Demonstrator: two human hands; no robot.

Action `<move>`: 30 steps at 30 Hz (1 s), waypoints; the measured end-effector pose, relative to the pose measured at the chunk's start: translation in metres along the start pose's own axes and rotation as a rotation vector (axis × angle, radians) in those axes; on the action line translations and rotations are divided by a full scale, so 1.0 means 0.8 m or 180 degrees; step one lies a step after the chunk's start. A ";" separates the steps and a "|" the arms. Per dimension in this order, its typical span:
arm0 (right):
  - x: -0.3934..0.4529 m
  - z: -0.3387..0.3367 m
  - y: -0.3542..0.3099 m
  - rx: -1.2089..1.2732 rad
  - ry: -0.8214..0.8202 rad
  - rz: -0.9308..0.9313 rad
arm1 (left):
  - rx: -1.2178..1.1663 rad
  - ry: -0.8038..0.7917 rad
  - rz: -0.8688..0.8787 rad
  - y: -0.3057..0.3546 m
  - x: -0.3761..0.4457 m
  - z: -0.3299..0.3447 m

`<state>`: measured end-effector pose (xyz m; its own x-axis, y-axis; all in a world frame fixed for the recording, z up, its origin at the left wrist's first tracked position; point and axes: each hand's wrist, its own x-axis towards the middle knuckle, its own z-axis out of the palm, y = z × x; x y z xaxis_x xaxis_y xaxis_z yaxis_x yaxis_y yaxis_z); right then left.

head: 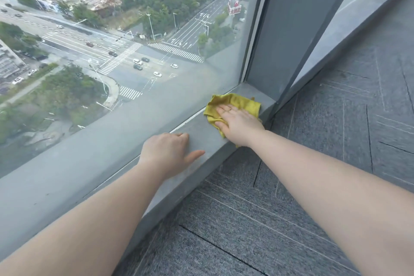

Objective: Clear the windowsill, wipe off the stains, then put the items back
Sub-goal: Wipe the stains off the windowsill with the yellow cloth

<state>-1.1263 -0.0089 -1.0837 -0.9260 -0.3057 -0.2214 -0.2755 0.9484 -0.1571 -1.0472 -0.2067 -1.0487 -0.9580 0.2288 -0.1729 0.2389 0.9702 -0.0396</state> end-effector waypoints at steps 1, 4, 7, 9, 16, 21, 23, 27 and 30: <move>0.008 -0.003 0.012 0.0021 0.0023 0.0136 | 0.0006 0.0016 -0.0075 0.004 0.005 -0.003; 0.028 -0.012 0.040 0.0009 -0.0047 0.0406 | -0.0035 0.0051 -0.0284 0.017 0.025 -0.010; 0.042 -0.019 0.063 0.0028 -0.0036 0.0568 | -0.0038 0.0071 -0.0287 0.028 0.044 -0.017; 0.048 -0.026 0.075 0.0111 -0.0039 0.0619 | -0.0052 0.0114 -0.0203 0.037 0.055 -0.021; 0.034 -0.042 0.089 0.0703 -0.0041 0.0836 | -0.0063 0.0115 -0.0096 0.057 0.073 -0.033; -0.019 -0.073 0.090 0.1507 -0.0251 0.1412 | -0.0236 -0.0033 -0.0180 0.061 0.078 -0.037; -0.038 -0.077 0.099 0.1170 -0.0252 0.1315 | -0.0486 -0.0141 -0.0282 0.071 0.080 -0.043; -0.072 -0.075 0.098 0.1535 -0.0308 0.0914 | -0.0852 -0.0301 -0.0008 0.101 0.079 -0.053; -0.095 -0.083 0.080 0.2180 -0.0426 0.0762 | -0.1199 -0.0370 0.0390 0.111 0.072 -0.056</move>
<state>-1.0909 0.0804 -1.0132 -0.8892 -0.1461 -0.4336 0.1935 0.7386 -0.6458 -1.0884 -0.1036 -1.0185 -0.8966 0.3549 -0.2650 0.2546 0.9025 0.3473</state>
